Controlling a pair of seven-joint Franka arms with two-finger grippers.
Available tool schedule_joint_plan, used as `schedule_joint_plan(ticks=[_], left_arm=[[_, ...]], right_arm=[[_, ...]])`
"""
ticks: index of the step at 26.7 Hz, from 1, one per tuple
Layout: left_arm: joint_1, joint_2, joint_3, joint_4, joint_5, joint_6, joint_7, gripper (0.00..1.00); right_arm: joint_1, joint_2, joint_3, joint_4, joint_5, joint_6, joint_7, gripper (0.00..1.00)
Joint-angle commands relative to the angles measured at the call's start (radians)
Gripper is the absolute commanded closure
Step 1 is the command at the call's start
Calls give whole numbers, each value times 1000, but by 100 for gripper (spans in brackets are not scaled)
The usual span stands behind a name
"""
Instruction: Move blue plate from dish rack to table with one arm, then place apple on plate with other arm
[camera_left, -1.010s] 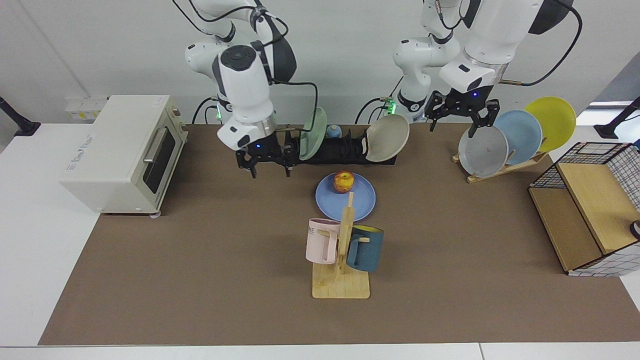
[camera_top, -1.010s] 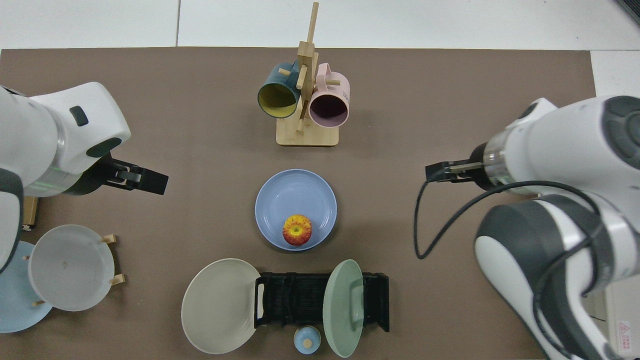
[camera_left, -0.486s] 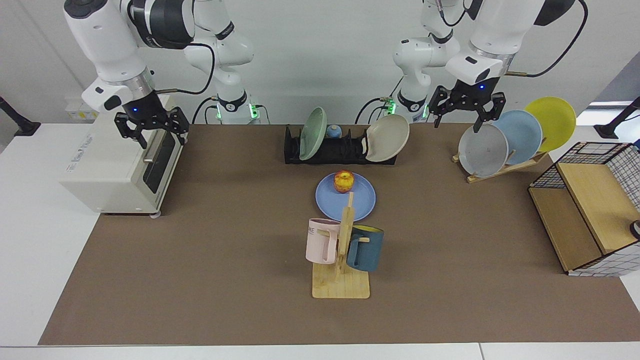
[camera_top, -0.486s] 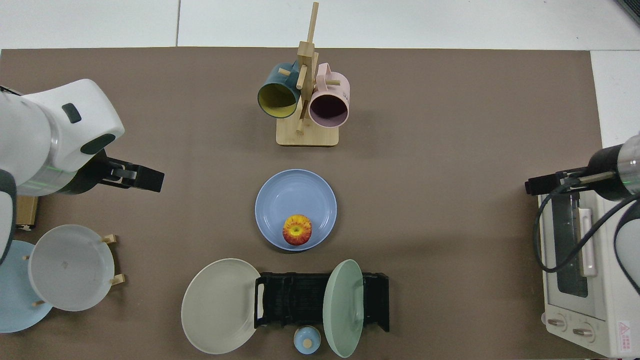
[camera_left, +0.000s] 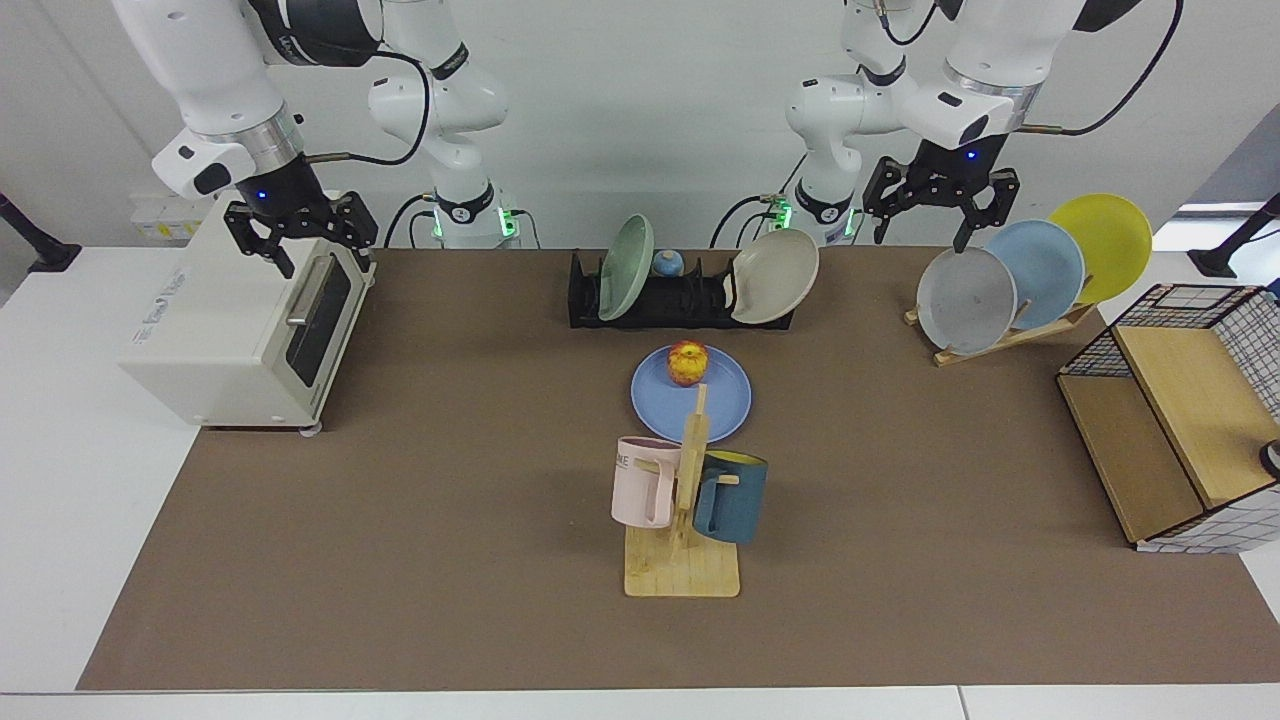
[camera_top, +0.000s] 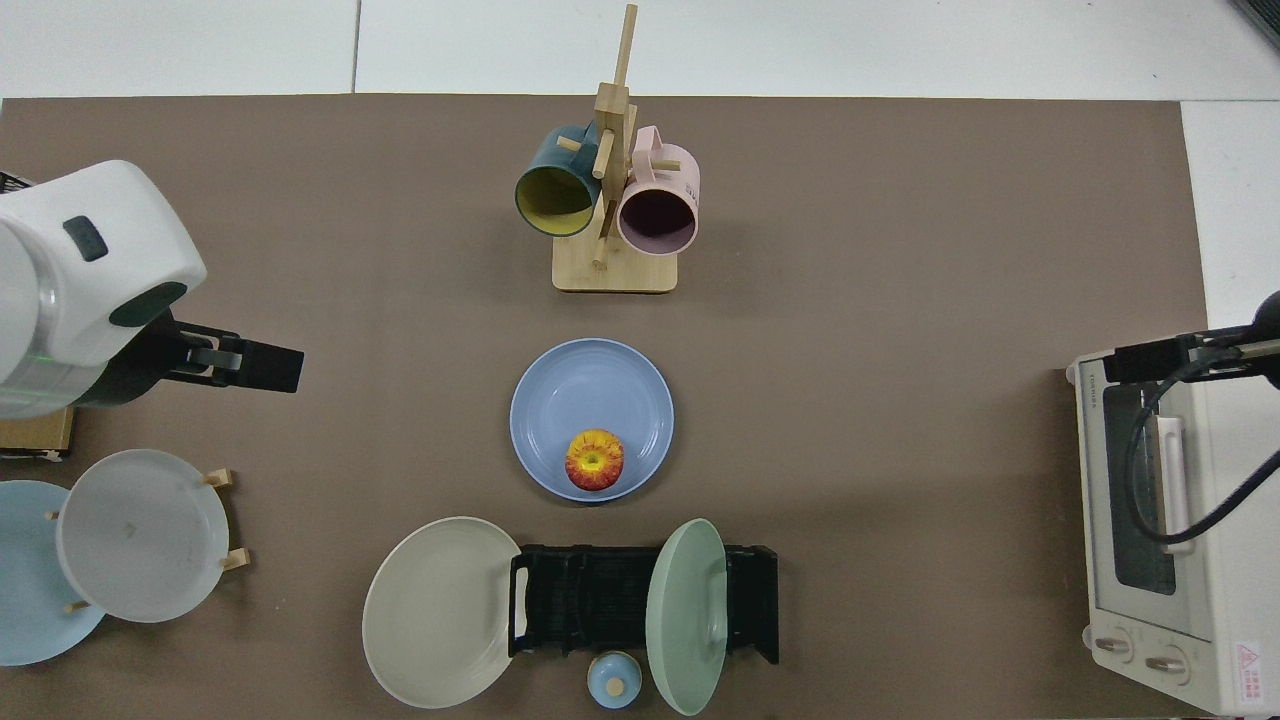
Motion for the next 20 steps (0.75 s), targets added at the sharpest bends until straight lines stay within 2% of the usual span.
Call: schedule_joint_plan(ticks=[1,20], left_arm=[[-5,-1,6,9,21,-19,-12,0],[1,-1,6,9,21,-19,-12,0]], right_arm=[[-9,-7,13,5,-27,-25,0,1],[-12,-11,13,-1,-24,-40,8,1]])
